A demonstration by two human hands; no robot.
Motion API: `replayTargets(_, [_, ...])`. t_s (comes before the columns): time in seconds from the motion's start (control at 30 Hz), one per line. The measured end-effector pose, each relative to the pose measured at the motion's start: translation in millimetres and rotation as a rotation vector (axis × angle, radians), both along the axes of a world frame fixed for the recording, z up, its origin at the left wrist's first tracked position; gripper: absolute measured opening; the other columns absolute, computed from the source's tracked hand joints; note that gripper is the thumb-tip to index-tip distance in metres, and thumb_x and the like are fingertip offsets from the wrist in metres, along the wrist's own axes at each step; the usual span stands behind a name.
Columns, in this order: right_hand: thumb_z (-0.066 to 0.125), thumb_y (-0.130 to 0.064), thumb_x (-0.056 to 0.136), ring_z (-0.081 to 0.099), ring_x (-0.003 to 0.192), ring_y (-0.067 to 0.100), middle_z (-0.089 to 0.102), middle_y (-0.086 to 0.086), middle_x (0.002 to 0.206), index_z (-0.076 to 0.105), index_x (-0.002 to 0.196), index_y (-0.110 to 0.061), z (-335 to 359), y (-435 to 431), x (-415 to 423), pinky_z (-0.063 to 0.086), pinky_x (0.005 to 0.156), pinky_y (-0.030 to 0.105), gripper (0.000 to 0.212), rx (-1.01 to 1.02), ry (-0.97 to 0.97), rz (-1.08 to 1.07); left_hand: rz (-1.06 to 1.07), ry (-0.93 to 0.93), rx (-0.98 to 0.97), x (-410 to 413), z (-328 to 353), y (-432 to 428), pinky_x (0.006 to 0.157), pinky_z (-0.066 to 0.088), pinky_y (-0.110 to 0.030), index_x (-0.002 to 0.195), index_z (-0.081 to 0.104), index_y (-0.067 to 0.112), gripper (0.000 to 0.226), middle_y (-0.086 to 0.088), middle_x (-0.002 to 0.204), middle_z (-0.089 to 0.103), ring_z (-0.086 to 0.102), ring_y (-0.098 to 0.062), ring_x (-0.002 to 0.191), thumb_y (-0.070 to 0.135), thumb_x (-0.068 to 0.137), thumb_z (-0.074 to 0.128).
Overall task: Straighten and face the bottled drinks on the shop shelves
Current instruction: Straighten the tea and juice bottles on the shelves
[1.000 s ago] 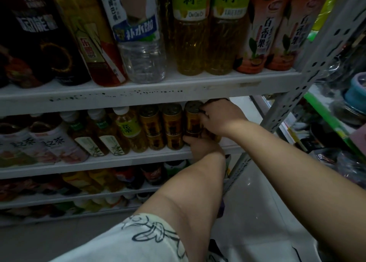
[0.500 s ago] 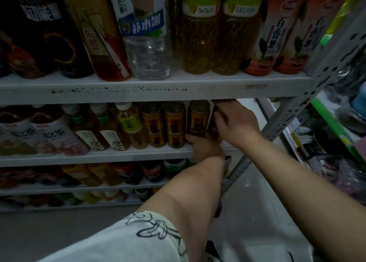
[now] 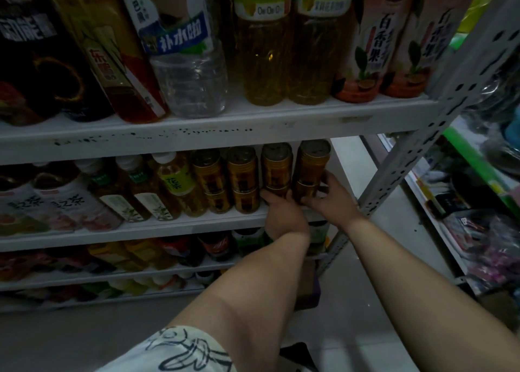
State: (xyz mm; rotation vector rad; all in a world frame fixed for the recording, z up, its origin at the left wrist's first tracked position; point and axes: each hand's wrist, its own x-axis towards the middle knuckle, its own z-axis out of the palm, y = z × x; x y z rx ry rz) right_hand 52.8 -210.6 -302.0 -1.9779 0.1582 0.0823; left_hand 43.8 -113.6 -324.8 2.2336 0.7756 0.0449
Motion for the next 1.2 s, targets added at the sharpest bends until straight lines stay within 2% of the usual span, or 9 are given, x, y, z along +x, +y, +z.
replayTargets(0.23, [0.078,-0.031,0.074,0.052,0.106,0.013,0.055,0.002,0.128,0.04,0.135,-0.018,-5.1,-5.9,12.1,0.039,0.086,0.025,0.073,-0.118,-0.033,0.076,-0.151,0.027,0.158,-5.7,-3.9,21.4,0.068,0.047,-0.034,0.146,0.02,0.015,0.067,-0.013,0.119,0.063,0.065,-0.031,0.093,0.056,0.095,0.035])
replayTargets(0.43, [0.071,-0.029,0.082,0.05,0.108,0.011,0.049,-0.006,0.122,0.04,0.137,-0.018,4.0,0.1,-5.1,0.042,0.087,0.028,0.064,-0.086,-0.064,-0.066,-0.119,0.142,-0.023,-17.2,-9.0,22.3,0.063,0.04,-0.029,0.134,0.038,0.018,0.064,-0.01,0.11,0.065,0.063,-0.028,0.092,0.064,0.089,0.043])
replayTargets(0.53, [0.059,-0.021,0.086,0.057,0.084,0.016,0.053,-0.002,0.1,0.058,0.113,-0.009,14.1,14.5,-34.2,0.046,0.069,0.026,0.03,-0.302,-0.389,-0.342,-0.079,0.166,-0.123,-15.2,-11.3,22.3,0.066,0.041,-0.029,0.135,0.039,0.016,0.068,-0.011,0.114,0.064,0.063,-0.027,0.095,0.063,0.087,0.05])
replayTargets(0.6, [0.054,-0.013,0.084,0.055,0.074,0.02,0.057,0.007,0.084,0.064,0.094,-0.004,27.5,23.4,-42.3,0.038,0.061,0.022,0.016,-0.461,-0.683,-0.293,-0.066,0.162,-0.183,-11.9,-10.7,22.7,0.067,0.041,-0.029,0.133,0.04,0.015,0.066,-0.011,0.116,0.063,0.062,-0.027,0.096,0.059,0.086,0.054])
replayTargets(0.67, [0.053,-0.015,0.086,0.053,0.079,0.019,0.059,0.01,0.085,0.064,0.097,-0.003,48.8,34.2,-37.7,0.038,0.061,0.022,0.02,-0.521,-0.801,-0.167,-0.044,0.148,-0.248,-9.0,-10.5,24.2,0.066,0.039,-0.029,0.126,0.041,0.015,0.058,-0.01,0.114,0.063,0.061,-0.027,0.094,0.055,0.087,0.055])
replayTargets(0.77, [0.053,-0.031,0.091,0.054,0.091,0.023,0.059,0.012,0.103,0.058,0.113,-0.007,76.5,56.0,-24.8,0.04,0.061,0.027,0.033,-0.672,-0.728,-0.075,-0.051,0.131,-0.253,-7.6,-11.7,26.9,0.069,0.039,-0.031,0.123,0.041,0.016,0.049,-0.011,0.115,0.061,0.06,-0.029,0.097,0.051,0.09,0.051])
replayTargets(0.87, [0.046,-0.048,0.093,0.057,0.098,0.032,0.057,0.012,0.116,0.052,0.122,-0.015,87.3,74.9,-8.2,0.037,0.065,0.031,0.045,-0.858,-0.43,-0.014,-0.077,0.115,-0.195,-9.6,-15.4,27.3,0.07,0.039,-0.031,0.128,0.04,0.018,0.047,-0.011,0.116,0.062,0.061,-0.028,0.099,0.049,0.093,0.048])
replayTargets(0.97, [0.043,-0.057,0.09,0.062,0.086,0.026,0.064,0.007,0.103,0.056,0.115,-0.02,92.3,82.2,5.4,0.038,0.059,0.028,0.046,-0.912,-0.334,0.052,-0.09,0.111,-0.181,-9.8,-18.3,27.1,0.068,0.039,-0.03,0.129,0.039,0.017,0.047,-0.012,0.115,0.063,0.061,-0.028,0.097,0.048,0.094,0.046])
replayTargets(1.2, [0.051,-0.034,0.093,0.06,0.097,0.027,0.064,0.01,0.111,0.057,0.119,-0.015,100.0,81.7,16.5,0.041,0.071,0.028,0.033,-0.773,-0.246,0.183,-0.063,0.106,-0.183,-9.4,-16.8,22.7,0.066,0.036,-0.029,0.141,0.028,0.017,0.059,-0.012,0.117,0.062,0.062,-0.028,0.096,0.051,0.095,0.043])
